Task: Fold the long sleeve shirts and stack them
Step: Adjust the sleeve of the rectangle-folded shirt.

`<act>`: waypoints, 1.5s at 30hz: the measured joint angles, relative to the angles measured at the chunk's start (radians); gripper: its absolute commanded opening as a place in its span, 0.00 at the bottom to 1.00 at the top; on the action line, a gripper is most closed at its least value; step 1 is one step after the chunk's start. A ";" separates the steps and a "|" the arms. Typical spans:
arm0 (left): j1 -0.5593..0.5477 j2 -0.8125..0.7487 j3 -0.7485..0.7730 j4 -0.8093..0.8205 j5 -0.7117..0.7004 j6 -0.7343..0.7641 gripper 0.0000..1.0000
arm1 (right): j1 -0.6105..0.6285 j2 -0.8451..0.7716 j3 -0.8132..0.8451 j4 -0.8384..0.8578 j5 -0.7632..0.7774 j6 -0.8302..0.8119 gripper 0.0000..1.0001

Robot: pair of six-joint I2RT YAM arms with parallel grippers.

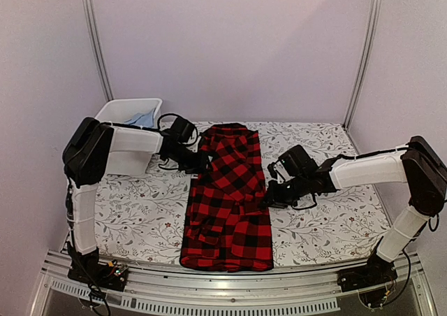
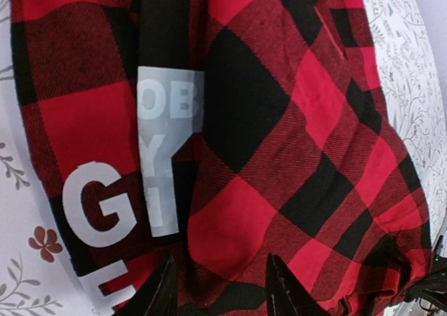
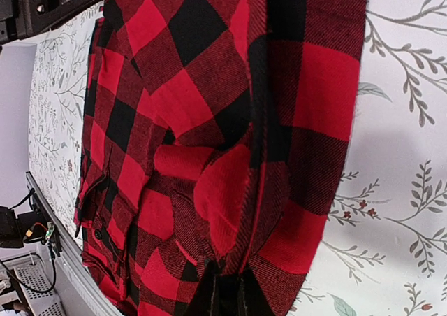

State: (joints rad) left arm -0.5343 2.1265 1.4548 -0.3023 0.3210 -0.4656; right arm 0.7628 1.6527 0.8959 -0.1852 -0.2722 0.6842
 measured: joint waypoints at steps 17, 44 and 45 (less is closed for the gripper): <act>-0.023 0.004 0.003 -0.026 -0.033 -0.011 0.10 | 0.000 -0.003 0.032 -0.026 0.004 -0.021 0.07; 0.012 -0.031 0.239 -0.256 -0.106 0.064 0.00 | 0.000 -0.083 0.017 -0.066 -0.010 -0.042 0.07; 0.012 -0.026 0.256 -0.257 -0.106 0.068 0.00 | 0.000 -0.083 0.017 -0.070 0.000 -0.042 0.07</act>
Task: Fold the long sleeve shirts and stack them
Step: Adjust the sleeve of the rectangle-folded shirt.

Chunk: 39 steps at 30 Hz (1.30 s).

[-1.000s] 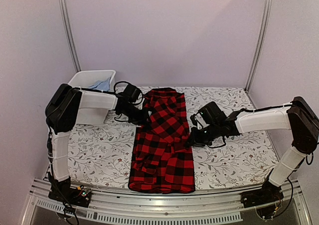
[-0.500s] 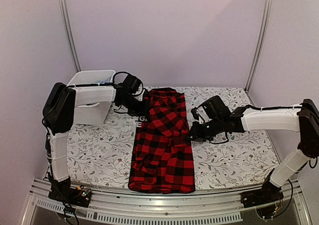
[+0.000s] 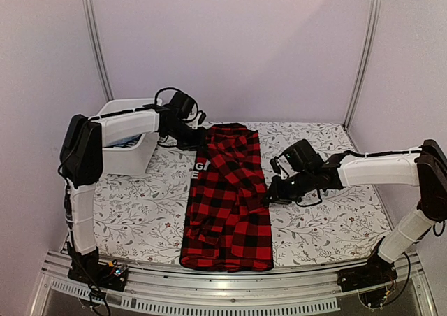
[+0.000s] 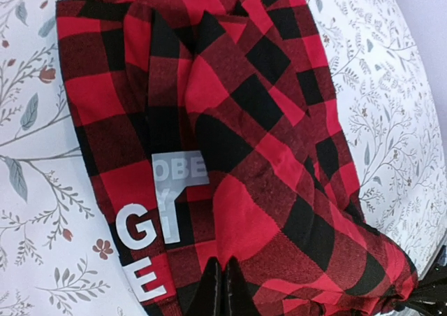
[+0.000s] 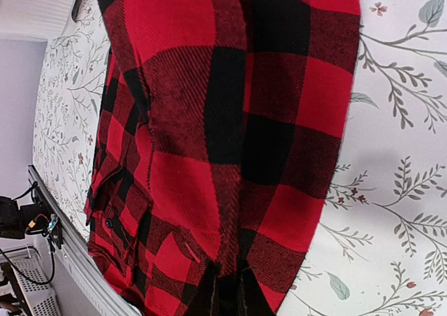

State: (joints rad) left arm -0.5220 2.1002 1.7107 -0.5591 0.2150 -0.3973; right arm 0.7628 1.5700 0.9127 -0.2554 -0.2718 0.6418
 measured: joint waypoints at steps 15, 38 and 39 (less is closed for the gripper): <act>0.015 0.050 0.189 -0.068 -0.015 0.039 0.00 | 0.000 0.009 0.064 -0.033 0.061 -0.007 0.08; 0.057 0.169 0.126 -0.099 -0.004 0.047 0.10 | 0.003 0.116 0.000 0.002 -0.111 -0.048 0.10; 0.058 0.173 0.117 -0.099 -0.003 0.046 0.10 | 0.004 0.116 -0.010 0.002 -0.127 -0.054 0.10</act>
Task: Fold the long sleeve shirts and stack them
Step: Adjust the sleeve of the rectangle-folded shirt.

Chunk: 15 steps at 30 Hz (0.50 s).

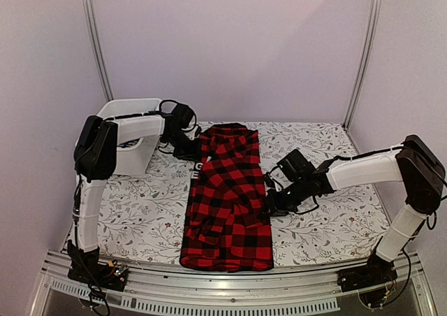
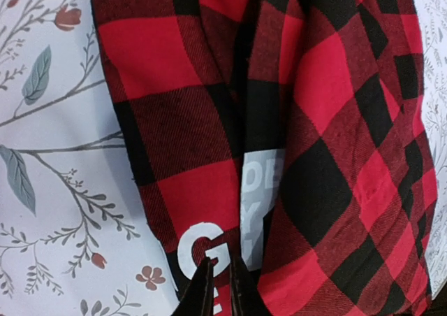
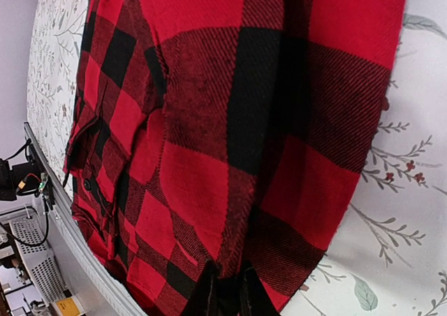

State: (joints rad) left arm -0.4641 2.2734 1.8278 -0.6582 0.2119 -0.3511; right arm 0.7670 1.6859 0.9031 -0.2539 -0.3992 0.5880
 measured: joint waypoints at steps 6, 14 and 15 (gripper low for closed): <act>0.000 -0.001 -0.034 0.008 0.008 -0.002 0.19 | 0.007 -0.008 -0.006 0.002 -0.060 -0.013 0.22; 0.000 -0.090 -0.218 0.069 0.059 -0.034 0.22 | 0.063 -0.029 0.087 -0.177 0.197 -0.029 0.47; 0.000 -0.106 -0.240 0.079 0.065 -0.040 0.22 | 0.082 -0.035 0.111 -0.204 0.246 -0.025 0.47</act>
State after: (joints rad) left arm -0.4637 2.1677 1.5883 -0.5797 0.2768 -0.3912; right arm 0.8490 1.6508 1.0145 -0.4580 -0.1528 0.5632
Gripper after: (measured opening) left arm 0.220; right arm 0.464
